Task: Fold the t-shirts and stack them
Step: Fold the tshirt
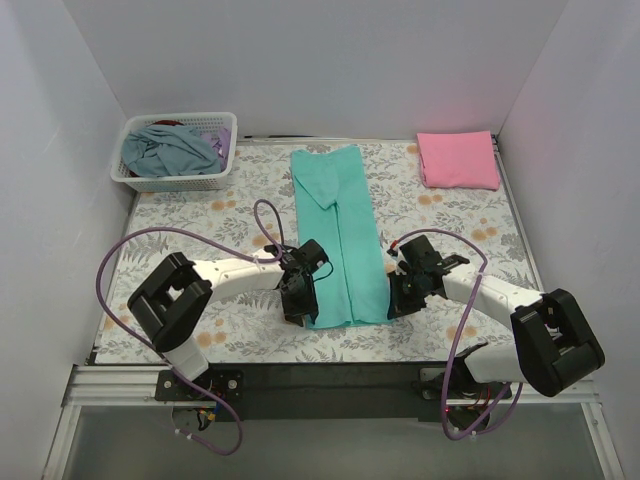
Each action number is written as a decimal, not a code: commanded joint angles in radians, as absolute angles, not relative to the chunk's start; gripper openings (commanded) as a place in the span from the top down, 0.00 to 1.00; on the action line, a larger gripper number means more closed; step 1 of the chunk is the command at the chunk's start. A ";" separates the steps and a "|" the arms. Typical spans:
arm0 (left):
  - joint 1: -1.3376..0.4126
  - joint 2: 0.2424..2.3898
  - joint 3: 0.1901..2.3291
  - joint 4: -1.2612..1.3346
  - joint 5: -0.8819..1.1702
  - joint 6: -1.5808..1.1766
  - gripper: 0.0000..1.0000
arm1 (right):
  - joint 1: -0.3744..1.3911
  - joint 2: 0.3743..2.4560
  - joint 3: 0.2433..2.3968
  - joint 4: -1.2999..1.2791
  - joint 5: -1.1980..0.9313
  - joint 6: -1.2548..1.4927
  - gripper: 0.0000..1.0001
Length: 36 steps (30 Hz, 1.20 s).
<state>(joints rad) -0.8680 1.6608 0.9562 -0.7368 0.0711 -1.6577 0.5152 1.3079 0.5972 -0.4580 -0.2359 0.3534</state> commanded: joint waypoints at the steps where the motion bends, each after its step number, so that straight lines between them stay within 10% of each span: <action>1: -0.884 1.704 0.969 -0.771 0.086 -1.655 0.69 | 0.523 1.307 0.578 -0.456 -0.235 0.356 0.99; 12: -0.896 1.700 0.959 -0.827 0.071 -1.655 1.00 | 0.552 1.287 0.575 -0.457 -0.262 0.385 0.99; 28: -1.193 1.315 0.781 -0.979 0.198 -1.871 1.00 | 0.897 0.964 0.482 -0.706 -0.377 0.650 0.99; 36: -1.057 1.275 0.879 -0.930 0.114 -1.789 1.00 | 0.845 1.103 0.776 -0.798 -0.206 0.493 0.99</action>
<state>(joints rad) -1.1179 1.3067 0.8101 -0.9352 0.1574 -1.8221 0.8772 1.0573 0.6323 -0.7677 -0.2859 0.5690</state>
